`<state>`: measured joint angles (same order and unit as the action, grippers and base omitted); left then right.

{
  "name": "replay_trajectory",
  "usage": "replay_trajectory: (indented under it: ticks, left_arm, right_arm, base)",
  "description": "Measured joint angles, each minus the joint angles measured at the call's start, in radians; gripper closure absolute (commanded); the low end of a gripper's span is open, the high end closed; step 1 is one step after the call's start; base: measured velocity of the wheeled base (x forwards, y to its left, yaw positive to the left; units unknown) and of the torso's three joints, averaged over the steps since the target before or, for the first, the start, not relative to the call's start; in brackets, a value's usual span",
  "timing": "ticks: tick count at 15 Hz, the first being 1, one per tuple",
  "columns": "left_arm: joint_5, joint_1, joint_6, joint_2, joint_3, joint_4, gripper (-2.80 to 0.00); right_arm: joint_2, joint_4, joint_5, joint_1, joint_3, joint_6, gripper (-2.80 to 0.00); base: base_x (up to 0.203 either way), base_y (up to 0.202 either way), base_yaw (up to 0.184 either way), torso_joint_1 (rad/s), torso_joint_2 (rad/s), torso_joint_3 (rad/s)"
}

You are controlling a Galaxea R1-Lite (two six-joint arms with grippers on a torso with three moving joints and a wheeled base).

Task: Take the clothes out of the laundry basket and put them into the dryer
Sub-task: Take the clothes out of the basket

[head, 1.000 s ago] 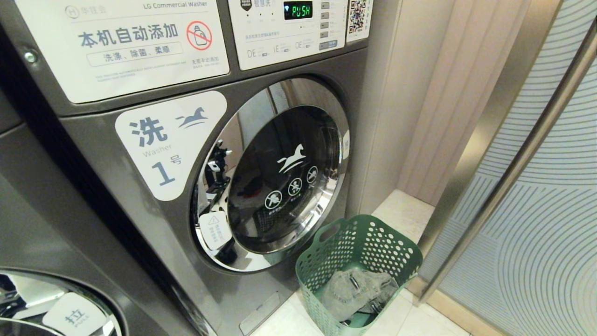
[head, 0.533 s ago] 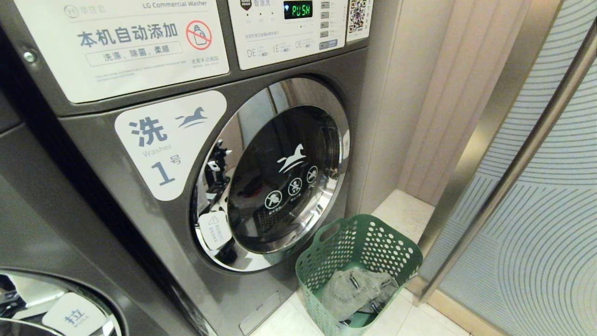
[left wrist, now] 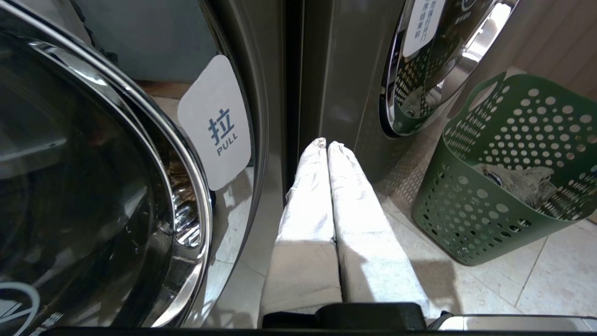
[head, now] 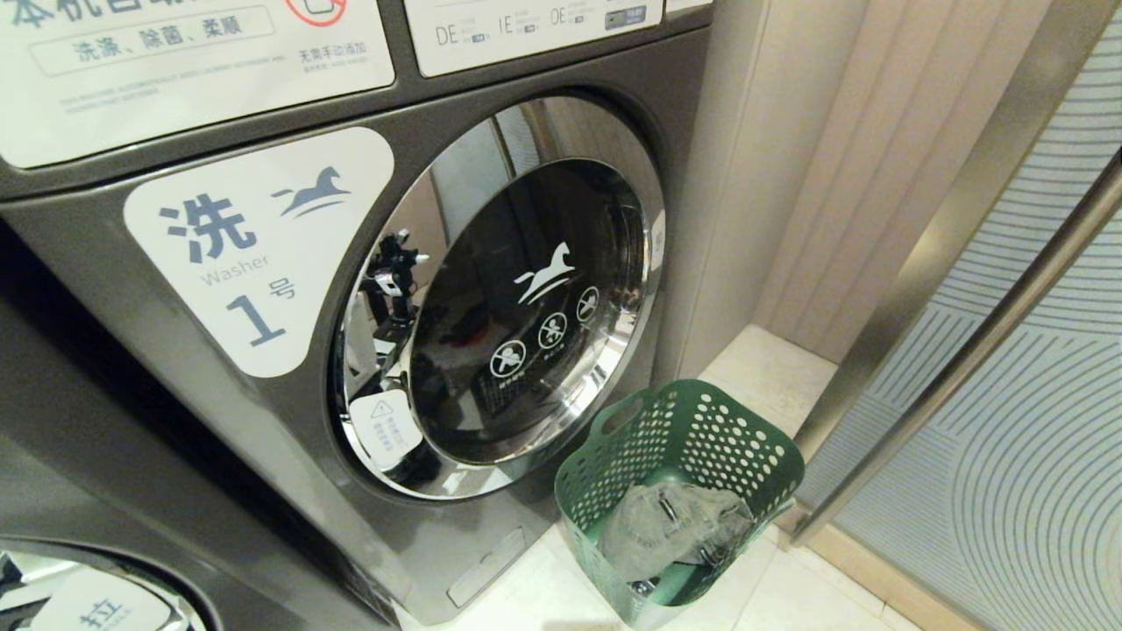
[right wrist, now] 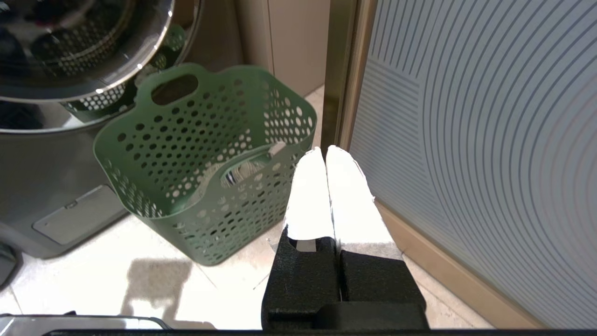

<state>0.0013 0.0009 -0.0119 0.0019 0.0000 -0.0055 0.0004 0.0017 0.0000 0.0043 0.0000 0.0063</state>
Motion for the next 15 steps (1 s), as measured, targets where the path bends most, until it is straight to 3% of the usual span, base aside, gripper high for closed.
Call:
replay_trajectory:
  ticks: [11,13,15]
  left_arm:
    - [0.0,0.001,0.0,0.0,0.0,0.0,0.0]
    - [0.0,0.0,0.0,0.0,0.0,0.0,0.0]
    - [0.0,0.0,0.0,0.0,0.0,0.0,0.0]
  right_arm:
    - [0.0,0.006,0.002,0.0,0.0,-0.016,0.0]
    - [0.001,0.012,-0.006,0.0,-0.024,-0.071,0.0]
    - [0.02,0.085,-0.061,-0.001,-0.135,-0.12,0.0]
  base:
    - [0.0,0.0,0.0,0.004,0.0,-0.189]
    - [0.0,0.0,0.0,0.003,0.01,-0.051]
    - [0.0,0.0,0.0,0.0,0.0,0.0]
